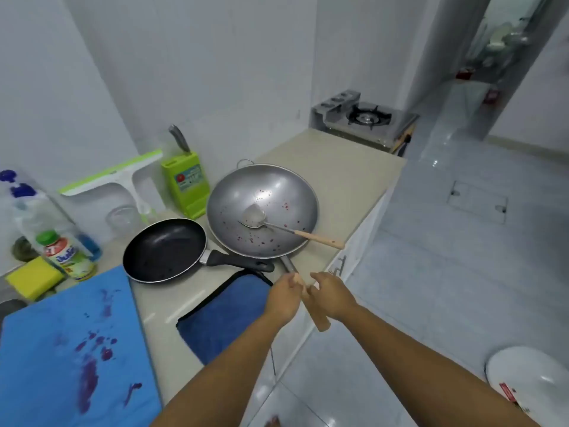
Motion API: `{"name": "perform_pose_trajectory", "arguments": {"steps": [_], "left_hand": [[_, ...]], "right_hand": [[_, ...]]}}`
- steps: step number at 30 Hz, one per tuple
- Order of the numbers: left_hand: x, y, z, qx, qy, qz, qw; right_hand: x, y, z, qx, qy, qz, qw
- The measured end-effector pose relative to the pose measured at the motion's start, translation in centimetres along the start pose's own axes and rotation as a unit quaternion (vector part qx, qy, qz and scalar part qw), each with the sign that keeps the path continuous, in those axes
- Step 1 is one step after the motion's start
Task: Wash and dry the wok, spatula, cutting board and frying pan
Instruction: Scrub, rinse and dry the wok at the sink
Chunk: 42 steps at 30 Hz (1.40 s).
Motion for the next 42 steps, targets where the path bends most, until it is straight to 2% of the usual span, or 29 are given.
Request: {"name": "perform_pose_trajectory", "arguments": {"steps": [7,13,20,24,31,35,42], "left_hand": [[6.7,-0.3,2.2,-0.077,0.073,-0.071,0.992],[10.5,-1.6,3.3,-0.141,0.092,-0.157,0.973],[13.1,-3.2,4.0,-0.210,0.135,-0.264,0.931],[14.9,-4.5,4.5,-0.258,0.173,-0.322,0.895],[17.6,-4.8,6.0,-0.379,0.269,-0.260,0.846],[17.9,-3.4,6.6,-0.463,0.278,-0.244,0.806],[18.3,-3.9,5.2,-0.535,0.285,-0.270,0.748]], "right_hand": [[1.3,2.5,3.7,0.051,-0.040,0.068,0.996],[2.3,1.6,4.6,0.101,-0.068,0.068,0.990],[3.8,2.6,3.4,0.029,-0.028,0.027,0.999],[5.5,5.0,1.2,-0.017,-0.058,0.009,0.998],[9.7,8.0,-2.6,-0.023,-0.129,-0.013,0.991],[12.0,7.9,-2.9,0.008,-0.151,-0.002,0.989],[14.1,6.7,-1.9,0.107,-0.191,0.033,0.975]]}}
Point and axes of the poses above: each hand's wrist, its own x-axis towards the middle knuckle, its own z-axis out of the palm, y = z × x, the point moved 2 cm from there along x, towards the middle knuckle, and after that the axes turned 3 degrees about y, right-handed, at the moved point
